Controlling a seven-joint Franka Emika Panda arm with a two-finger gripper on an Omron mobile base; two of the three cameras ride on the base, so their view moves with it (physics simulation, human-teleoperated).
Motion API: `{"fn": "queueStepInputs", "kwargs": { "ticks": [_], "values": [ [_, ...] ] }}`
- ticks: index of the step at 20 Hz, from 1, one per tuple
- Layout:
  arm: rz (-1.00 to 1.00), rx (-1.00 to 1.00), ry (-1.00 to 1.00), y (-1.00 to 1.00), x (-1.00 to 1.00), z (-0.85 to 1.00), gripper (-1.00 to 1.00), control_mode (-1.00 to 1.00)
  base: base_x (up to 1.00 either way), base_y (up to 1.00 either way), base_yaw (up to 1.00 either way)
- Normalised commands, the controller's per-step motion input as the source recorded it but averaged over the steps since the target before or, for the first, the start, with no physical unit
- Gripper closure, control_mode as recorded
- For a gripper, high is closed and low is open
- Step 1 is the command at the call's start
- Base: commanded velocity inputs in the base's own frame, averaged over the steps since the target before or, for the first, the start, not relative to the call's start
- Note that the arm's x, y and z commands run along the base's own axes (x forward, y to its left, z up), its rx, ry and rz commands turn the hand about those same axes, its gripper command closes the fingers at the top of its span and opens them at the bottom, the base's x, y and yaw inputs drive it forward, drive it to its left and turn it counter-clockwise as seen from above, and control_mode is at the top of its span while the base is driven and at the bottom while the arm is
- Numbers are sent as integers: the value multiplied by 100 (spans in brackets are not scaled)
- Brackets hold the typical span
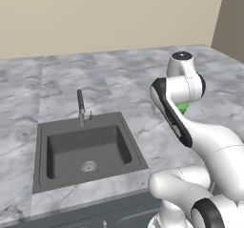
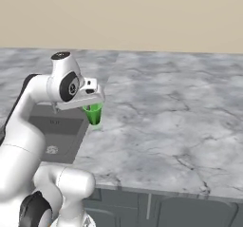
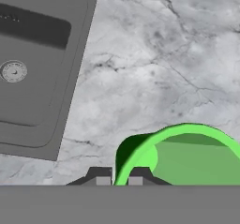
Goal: Pick the cup and bowl from the counter and place them on the counter next to the sink.
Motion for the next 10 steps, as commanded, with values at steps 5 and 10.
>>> {"fn": "queueStepInputs", "kwargs": {
  "ticks": [5,10],
  "values": [
    [0,3,-11,6,4,0,100,-100,0,0,0],
    [13,2,0,31,0,-3,100,-100,0,0,0]
  ]
}}
